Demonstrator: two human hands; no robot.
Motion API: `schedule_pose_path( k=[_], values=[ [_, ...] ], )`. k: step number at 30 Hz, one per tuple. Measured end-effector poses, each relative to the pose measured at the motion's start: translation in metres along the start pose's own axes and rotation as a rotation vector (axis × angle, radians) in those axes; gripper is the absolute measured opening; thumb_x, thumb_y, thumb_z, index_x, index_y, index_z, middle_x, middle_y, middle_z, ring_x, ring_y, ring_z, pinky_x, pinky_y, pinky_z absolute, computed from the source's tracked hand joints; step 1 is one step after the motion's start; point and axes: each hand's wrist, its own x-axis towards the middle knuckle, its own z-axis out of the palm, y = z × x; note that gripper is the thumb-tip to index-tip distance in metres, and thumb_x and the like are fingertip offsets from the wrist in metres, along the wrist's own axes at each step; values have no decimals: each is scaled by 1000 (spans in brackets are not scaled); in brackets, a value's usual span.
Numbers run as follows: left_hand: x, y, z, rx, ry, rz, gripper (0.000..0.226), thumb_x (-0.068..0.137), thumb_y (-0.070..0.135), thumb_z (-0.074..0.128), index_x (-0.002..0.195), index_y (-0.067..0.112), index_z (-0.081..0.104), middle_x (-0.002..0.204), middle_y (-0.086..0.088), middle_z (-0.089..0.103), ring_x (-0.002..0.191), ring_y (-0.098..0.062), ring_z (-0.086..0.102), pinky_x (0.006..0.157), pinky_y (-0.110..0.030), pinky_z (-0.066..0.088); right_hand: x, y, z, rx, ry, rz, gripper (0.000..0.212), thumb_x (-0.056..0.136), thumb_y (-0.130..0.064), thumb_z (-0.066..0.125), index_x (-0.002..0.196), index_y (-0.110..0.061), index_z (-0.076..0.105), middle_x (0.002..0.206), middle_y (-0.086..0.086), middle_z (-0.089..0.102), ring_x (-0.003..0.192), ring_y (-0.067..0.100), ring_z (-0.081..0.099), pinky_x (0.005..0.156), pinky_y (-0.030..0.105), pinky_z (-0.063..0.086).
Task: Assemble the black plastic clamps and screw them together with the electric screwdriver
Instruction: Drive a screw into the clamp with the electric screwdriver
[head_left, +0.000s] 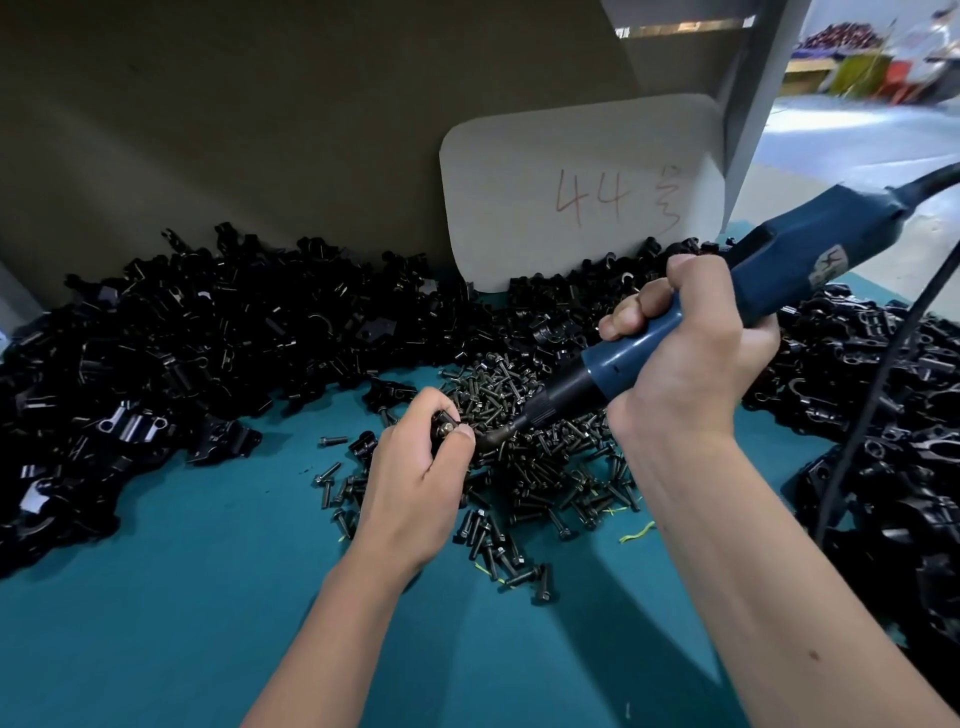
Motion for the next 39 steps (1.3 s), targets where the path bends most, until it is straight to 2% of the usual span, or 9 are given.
schedule_pose_path(
  k=[16, 26, 33, 39],
  values=[
    [0, -1, 0, 88, 45, 23, 14, 91, 45, 44, 87, 33, 49, 48, 7, 37, 43, -7, 28, 40, -25, 23, -2, 6, 0, 18, 38, 32, 23, 76, -4, 60, 90, -9, 43, 57, 6, 43, 43, 21, 42, 49, 31, 40],
    [-1, 1, -1, 86, 95, -2, 22, 86, 46, 44, 83, 26, 51, 49, 8, 35, 45, -7, 28, 42, -25, 27, -4, 7, 3, 11, -18, 22, 24, 76, -4, 61, 92, -8, 44, 56, 5, 43, 42, 21, 42, 49, 30, 40],
    [-2, 2, -1, 91, 99, -7, 14, 88, 38, 45, 80, 27, 48, 47, 8, 34, 43, -8, 29, 40, -24, 24, -5, 7, 3, 15, -18, 30, 21, 76, -5, 60, 87, -10, 43, 55, 4, 42, 42, 21, 42, 49, 29, 40],
    [-3, 4, 1, 126, 97, -6, 12, 89, 37, 45, 80, 29, 47, 45, 7, 34, 40, -8, 27, 38, -24, 23, -4, 9, 1, 21, 8, 54, 23, 77, -4, 60, 93, -8, 44, 55, 4, 43, 41, 20, 42, 48, 29, 39]
  ],
)
